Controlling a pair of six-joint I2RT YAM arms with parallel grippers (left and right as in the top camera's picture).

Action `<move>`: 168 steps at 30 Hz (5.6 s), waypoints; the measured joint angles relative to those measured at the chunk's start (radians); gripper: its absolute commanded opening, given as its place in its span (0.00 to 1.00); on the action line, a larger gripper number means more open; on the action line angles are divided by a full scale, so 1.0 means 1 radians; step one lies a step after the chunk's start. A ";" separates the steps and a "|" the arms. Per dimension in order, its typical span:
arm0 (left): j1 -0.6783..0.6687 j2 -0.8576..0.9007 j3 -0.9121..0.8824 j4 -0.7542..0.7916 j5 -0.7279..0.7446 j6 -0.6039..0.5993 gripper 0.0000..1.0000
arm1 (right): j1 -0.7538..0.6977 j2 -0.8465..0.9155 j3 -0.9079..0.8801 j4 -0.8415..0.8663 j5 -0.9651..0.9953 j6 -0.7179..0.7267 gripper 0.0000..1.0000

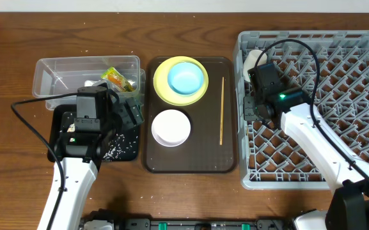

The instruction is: Sort waste into correct bins and load items into the dishwasher rack

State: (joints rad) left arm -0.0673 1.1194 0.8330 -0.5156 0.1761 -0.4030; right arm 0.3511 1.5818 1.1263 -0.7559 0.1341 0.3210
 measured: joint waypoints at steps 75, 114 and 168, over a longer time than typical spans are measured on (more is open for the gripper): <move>0.000 0.001 0.000 0.000 0.000 0.000 0.92 | 0.283 0.315 0.000 0.251 0.130 0.264 0.26; 0.000 0.001 0.000 0.000 0.000 0.000 0.92 | 0.283 0.315 -0.004 0.275 0.044 0.325 0.17; 0.000 0.001 0.000 0.000 0.000 0.000 0.92 | 0.278 0.013 -0.003 0.235 0.150 0.149 0.01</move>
State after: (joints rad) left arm -0.0673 1.1206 0.8330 -0.5156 0.1764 -0.4030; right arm 0.6292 1.5944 1.1229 -0.5213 0.2844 0.4698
